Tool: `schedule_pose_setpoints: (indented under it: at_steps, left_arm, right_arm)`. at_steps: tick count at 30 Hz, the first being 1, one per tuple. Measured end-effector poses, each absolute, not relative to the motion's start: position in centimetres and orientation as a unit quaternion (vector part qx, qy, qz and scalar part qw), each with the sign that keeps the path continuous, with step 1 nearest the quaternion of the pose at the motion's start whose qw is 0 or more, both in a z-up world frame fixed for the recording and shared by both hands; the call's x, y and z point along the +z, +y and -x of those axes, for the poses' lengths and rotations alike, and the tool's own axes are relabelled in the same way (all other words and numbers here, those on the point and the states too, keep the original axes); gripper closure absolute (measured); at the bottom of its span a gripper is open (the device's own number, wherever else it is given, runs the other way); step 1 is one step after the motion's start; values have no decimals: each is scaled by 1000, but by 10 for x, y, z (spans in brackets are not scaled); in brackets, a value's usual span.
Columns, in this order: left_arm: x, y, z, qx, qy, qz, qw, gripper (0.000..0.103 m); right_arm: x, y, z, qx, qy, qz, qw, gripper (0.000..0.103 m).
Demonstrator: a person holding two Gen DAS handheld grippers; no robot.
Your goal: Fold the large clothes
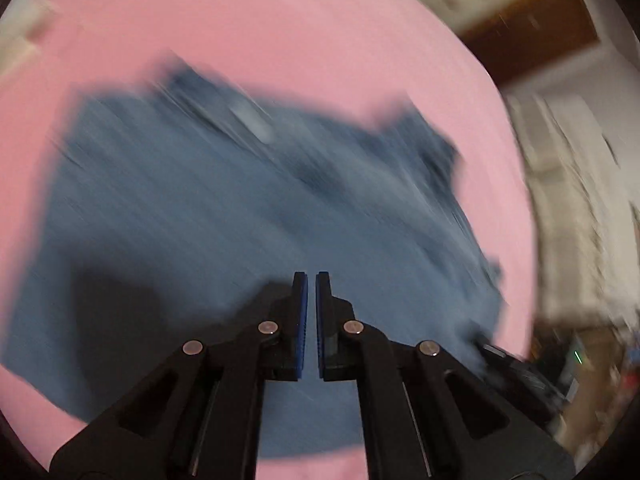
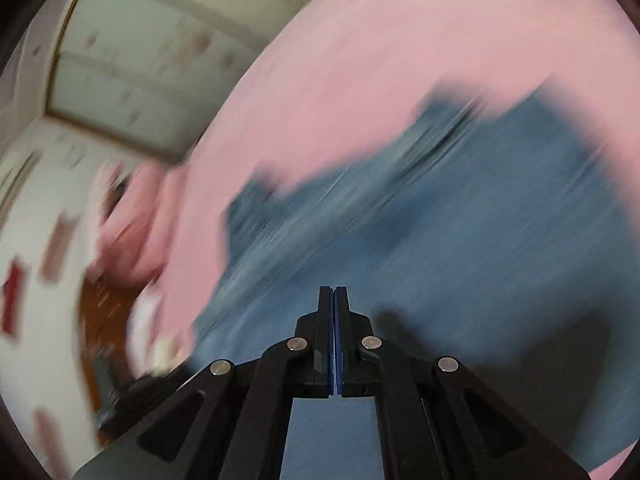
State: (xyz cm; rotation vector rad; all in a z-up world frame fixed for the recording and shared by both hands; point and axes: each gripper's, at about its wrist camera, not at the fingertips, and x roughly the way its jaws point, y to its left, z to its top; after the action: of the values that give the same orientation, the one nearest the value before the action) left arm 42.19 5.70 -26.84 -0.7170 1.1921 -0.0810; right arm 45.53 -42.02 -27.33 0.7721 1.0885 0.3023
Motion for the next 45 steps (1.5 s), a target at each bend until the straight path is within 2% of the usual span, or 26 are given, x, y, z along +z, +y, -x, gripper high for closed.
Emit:
schedule_pose_setpoints:
  at_steps: [3, 6, 8, 11, 13, 14, 16, 18, 20, 23, 29, 37, 45]
  left_arm:
    - [-292, 4, -416, -57, 593, 317, 738, 102]
    - [-306, -2, -406, -46, 609, 283, 740, 102]
    - [-303, 23, -398, -26, 600, 275, 751, 102]
    - [-295, 92, -387, 20, 585, 286, 759, 102]
    - [-295, 129, -377, 104, 591, 229, 766, 102]
    - [-295, 145, -368, 126, 590, 218, 768, 102]
    - [-303, 181, -351, 160, 593, 215, 759, 102]
    - [-305, 197, -342, 144, 591, 238, 757, 102]
    - [-300, 198, -339, 140, 593, 227, 760, 102]
    - [-291, 188, -333, 148, 599, 204, 760, 102]
    - [-267, 173, -293, 163, 580, 221, 767, 102]
    - [-280, 131, -257, 161, 595, 288, 732, 101]
    - [-294, 125, -227, 163, 591, 342, 712, 101]
  right_arm:
    - [-300, -357, -445, 183, 557, -341, 734, 103]
    - [-323, -348, -433, 172, 586, -337, 716, 103]
    - [-328, -372, -428, 171, 594, -354, 701, 103]
    - [-316, -437, -417, 163, 593, -305, 727, 103]
    - [-305, -501, -405, 100, 580, -283, 757, 103]
    - [-302, -533, -399, 95, 570, -312, 754, 103]
    - [-296, -588, -385, -26, 572, -275, 772, 103]
    - [-290, -624, -372, -71, 558, -269, 782, 103]
    - [-289, -641, -366, -132, 579, -232, 771, 103]
    - [-277, -647, -359, -139, 562, -225, 784, 103]
    - [-219, -557, -386, -125, 497, -189, 838, 103]
    - [-247, -379, -469, 46, 567, -194, 799, 103]
    - [-281, -256, -499, 89, 631, -147, 757, 103]
